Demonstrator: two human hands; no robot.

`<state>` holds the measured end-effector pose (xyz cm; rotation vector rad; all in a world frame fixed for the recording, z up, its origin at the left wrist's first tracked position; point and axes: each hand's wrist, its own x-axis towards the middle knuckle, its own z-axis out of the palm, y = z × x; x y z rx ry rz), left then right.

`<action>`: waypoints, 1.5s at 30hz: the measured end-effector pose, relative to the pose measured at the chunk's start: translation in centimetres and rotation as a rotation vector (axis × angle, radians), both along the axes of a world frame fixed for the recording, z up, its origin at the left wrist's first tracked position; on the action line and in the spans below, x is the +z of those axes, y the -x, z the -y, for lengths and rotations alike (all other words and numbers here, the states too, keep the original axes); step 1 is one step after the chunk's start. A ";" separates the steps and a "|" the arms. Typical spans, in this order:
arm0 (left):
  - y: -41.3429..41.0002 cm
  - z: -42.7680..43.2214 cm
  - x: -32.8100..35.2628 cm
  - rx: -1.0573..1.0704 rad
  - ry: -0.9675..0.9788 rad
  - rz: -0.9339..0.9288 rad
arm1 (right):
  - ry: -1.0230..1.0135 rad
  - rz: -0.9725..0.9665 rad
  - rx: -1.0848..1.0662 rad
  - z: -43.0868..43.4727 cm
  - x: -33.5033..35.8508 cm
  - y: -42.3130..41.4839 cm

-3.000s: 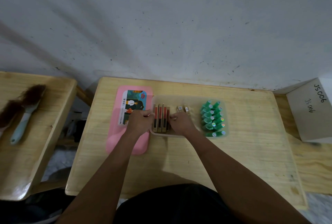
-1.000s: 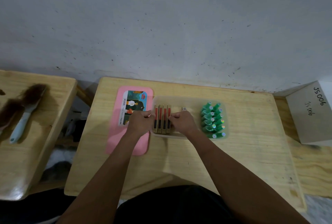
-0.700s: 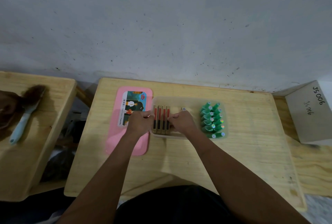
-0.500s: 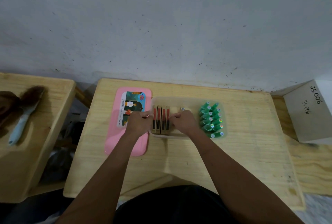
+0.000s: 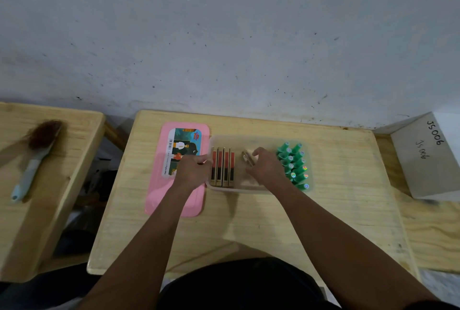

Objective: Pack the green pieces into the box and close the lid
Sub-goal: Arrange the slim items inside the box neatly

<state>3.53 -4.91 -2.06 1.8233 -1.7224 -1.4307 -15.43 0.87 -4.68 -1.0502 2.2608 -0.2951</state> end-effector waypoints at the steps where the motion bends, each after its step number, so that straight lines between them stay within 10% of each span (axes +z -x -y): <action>1: 0.0 0.0 0.0 0.002 -0.001 -0.001 | 0.035 0.082 -0.062 0.1 0.1 0.1; 7: 0.0 0.1 -0.3 0.012 -0.005 -0.012 | 0.123 0.360 -0.197 0.0 -0.9 0.3; 45: -0.1 0.4 -1.7 0.011 0.010 -0.031 | 0.110 0.350 -0.200 0.6 -1.3 -2.1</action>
